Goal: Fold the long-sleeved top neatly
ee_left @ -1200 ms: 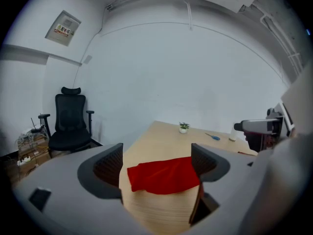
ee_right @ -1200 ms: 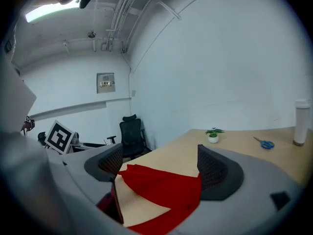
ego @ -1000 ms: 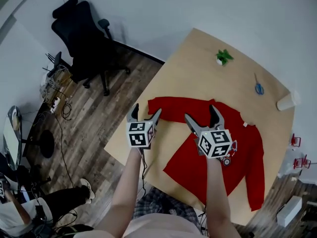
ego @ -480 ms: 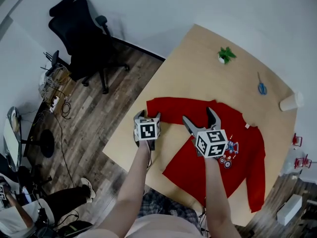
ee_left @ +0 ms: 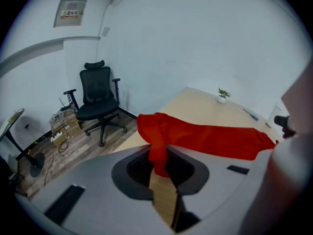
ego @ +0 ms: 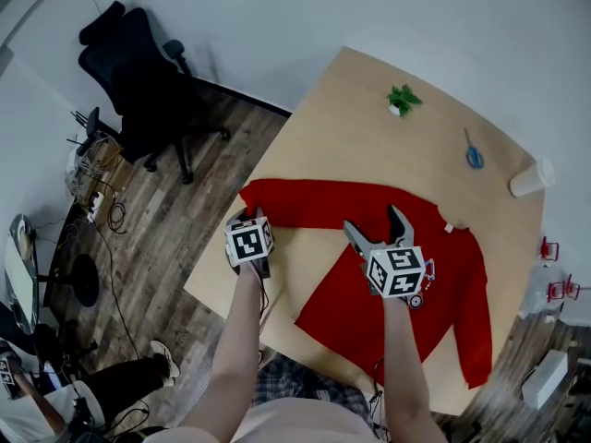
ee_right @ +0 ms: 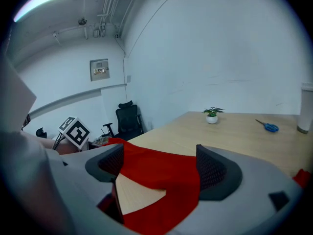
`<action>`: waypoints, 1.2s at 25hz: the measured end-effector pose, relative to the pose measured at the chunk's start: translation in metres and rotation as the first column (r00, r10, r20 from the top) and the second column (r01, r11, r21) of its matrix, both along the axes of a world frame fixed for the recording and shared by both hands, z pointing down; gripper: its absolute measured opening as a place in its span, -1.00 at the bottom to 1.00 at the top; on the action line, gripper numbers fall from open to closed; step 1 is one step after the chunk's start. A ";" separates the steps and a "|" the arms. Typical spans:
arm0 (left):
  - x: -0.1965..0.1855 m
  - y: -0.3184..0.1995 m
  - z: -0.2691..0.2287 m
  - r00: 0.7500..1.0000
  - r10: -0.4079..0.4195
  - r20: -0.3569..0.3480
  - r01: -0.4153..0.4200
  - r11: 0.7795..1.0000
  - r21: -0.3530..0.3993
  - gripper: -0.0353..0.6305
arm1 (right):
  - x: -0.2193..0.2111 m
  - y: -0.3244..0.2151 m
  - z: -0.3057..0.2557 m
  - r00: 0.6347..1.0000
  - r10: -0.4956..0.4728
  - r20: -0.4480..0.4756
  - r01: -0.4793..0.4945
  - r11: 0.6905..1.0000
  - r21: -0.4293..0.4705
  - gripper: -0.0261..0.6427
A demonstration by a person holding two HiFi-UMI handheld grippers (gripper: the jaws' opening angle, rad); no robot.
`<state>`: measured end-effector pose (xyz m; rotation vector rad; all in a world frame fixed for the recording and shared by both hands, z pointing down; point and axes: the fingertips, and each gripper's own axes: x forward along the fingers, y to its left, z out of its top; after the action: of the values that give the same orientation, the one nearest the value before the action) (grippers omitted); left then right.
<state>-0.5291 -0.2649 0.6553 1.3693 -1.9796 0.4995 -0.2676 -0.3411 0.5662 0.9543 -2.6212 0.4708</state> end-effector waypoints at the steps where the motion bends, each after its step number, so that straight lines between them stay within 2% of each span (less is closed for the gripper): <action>1: -0.011 0.003 -0.004 1.000 -0.021 0.002 0.021 1.000 0.012 -0.72 | 0.007 -0.001 0.001 1.000 0.014 -0.001 -0.014 1.000 -0.001 0.41; 3: -0.024 0.005 -0.015 0.999 -0.034 0.018 0.033 0.999 0.034 -0.72 | 0.024 -0.004 0.001 0.999 0.048 0.000 -0.048 0.999 -0.005 0.40; 6: -0.020 -0.001 -0.035 0.998 -0.002 0.059 -0.003 0.997 0.073 -0.72 | 0.046 -0.007 -0.001 0.995 0.096 0.001 -0.096 0.995 -0.006 0.40; 10: 0.008 -0.019 -0.069 0.992 0.068 0.106 -0.083 0.985 0.149 -0.72 | 0.075 -0.006 -0.009 0.988 0.154 -0.001 -0.154 0.988 0.007 0.40; 14: 0.054 -0.046 -0.115 0.976 0.157 0.149 -0.190 0.953 0.238 -0.72 | 0.110 -0.003 -0.018 0.976 0.217 -0.003 -0.217 0.976 0.022 0.40; 19: 0.137 -0.080 -0.160 0.927 0.303 0.221 -0.360 0.884 0.299 -0.72 | 0.166 0.008 -0.024 0.951 0.309 -0.007 -0.309 0.951 0.028 0.40; 23: 0.212 -0.100 -0.174 0.881 0.416 0.223 -0.470 0.823 0.319 -0.72 | 0.216 0.022 -0.023 0.922 0.388 -0.012 -0.387 0.922 0.019 0.40; 27: 0.291 -0.111 -0.175 0.816 0.527 0.238 -0.578 0.754 0.313 -0.72 | 0.270 0.038 -0.019 0.883 0.470 -0.021 -0.470 0.883 0.007 0.40; 30: 0.354 -0.115 -0.165 0.749 0.615 0.245 -0.662 0.692 0.288 -0.72 | 0.311 0.048 -0.018 0.849 0.529 -0.021 -0.529 0.849 -0.001 0.40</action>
<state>-0.1753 -0.3799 0.4907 2.3520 -1.6885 0.5587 0.0429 -0.2929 0.5479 1.6797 -2.3040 0.5879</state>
